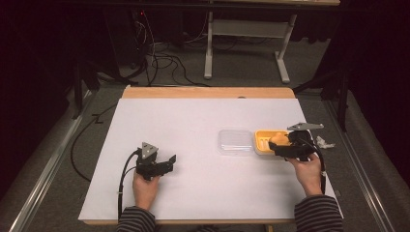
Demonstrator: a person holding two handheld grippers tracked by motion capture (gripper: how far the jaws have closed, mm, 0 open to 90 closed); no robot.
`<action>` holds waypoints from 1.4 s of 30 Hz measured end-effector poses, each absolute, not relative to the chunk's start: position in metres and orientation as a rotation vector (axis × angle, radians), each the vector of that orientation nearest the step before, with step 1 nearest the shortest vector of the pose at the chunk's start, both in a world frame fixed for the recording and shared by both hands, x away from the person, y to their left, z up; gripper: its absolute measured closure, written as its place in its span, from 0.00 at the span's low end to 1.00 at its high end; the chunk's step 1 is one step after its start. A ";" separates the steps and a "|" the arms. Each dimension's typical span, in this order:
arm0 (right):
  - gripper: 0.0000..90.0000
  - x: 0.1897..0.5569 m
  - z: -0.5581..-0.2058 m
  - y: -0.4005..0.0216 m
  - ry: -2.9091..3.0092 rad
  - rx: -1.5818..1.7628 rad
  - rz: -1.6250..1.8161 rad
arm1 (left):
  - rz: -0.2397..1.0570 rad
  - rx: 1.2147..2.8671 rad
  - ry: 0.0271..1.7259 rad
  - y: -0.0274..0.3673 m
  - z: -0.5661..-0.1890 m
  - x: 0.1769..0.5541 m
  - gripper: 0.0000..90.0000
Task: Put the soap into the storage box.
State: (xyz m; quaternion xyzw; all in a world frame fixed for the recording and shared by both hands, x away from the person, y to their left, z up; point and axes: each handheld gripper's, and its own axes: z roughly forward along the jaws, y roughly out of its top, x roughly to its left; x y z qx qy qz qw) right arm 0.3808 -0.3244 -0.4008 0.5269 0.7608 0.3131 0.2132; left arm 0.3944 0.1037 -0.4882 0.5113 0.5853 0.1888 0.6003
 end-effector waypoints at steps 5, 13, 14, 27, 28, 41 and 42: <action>0.31 0.387 -0.403 -0.327 2.111 1.482 0.859 | 0.437 1.181 1.358 0.103 -0.488 0.395 0.20; 0.31 0.396 -0.409 -0.329 2.108 1.516 0.836 | 0.437 1.181 1.358 0.103 -0.488 0.395 0.20; 0.31 0.397 -0.410 -0.329 2.108 1.520 0.834 | 0.437 1.181 1.358 0.103 -0.488 0.395 0.20; 0.30 0.411 -0.421 -0.325 2.123 1.538 0.793 | 0.440 1.181 1.362 0.103 -0.489 0.395 0.21; 0.30 0.412 -0.422 -0.325 2.127 1.545 0.787 | 0.441 1.180 1.361 0.103 -0.489 0.395 0.21; 0.30 0.421 -0.431 -0.327 2.130 1.581 0.749 | 0.442 1.181 1.361 0.103 -0.489 0.395 0.21; 0.30 0.422 -0.432 -0.327 2.127 1.585 0.747 | 0.441 1.180 1.361 0.103 -0.489 0.395 0.21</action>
